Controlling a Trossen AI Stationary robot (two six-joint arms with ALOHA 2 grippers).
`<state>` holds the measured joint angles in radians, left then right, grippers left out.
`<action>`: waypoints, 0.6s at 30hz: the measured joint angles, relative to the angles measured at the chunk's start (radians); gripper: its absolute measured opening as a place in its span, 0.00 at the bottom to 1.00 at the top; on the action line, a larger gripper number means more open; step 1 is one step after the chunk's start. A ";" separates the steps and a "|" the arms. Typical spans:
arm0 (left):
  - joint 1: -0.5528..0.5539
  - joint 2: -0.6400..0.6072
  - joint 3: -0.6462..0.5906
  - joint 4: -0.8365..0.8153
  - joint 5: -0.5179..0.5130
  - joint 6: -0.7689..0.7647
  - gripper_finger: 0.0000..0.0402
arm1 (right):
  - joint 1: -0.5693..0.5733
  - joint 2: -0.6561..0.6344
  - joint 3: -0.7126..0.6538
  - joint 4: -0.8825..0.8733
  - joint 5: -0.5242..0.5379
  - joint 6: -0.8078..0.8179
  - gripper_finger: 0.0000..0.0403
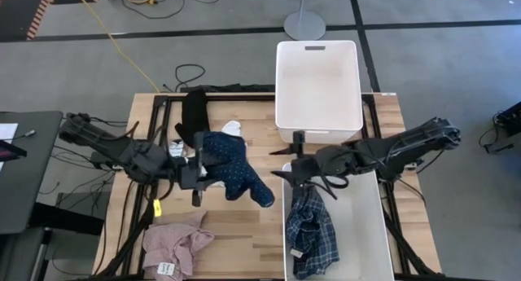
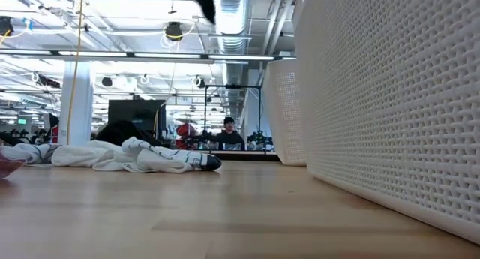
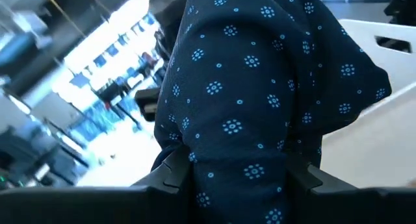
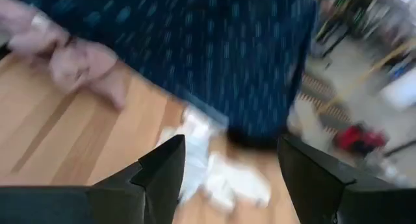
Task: Sort clothes
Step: Put the blue polo shirt into the bottom white laundry bin
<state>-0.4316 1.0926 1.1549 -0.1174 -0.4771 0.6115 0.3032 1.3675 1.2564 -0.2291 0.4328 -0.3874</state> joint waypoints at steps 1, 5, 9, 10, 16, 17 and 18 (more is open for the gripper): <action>0.005 0.009 0.000 0.024 0.009 0.016 0.30 | 0.002 0.010 0.000 0.032 0.000 -0.031 0.65; 0.046 0.023 0.000 0.103 0.115 0.028 0.30 | -0.003 0.049 0.000 0.163 -0.001 -0.132 0.65; 0.099 0.022 0.000 0.132 0.209 0.004 0.30 | -0.005 0.073 0.000 0.261 -0.025 -0.194 0.65; 0.116 0.022 0.000 0.132 0.237 -0.006 0.30 | -0.005 0.078 0.000 0.287 -0.034 -0.208 0.65; 0.191 0.037 0.000 0.142 0.381 -0.074 0.30 | -0.003 0.095 0.000 0.400 -0.081 -0.272 0.65; 0.201 0.042 0.001 0.144 0.388 -0.075 0.30 | -0.003 0.095 0.000 0.417 -0.091 -0.276 0.65; 0.204 0.048 0.001 0.136 0.390 -0.075 0.30 | -0.003 0.094 0.000 0.428 -0.093 -0.278 0.66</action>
<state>-0.2272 1.1409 1.1557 0.0182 -0.0875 0.5363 0.3000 1.4616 1.2560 0.1990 0.3397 -0.6657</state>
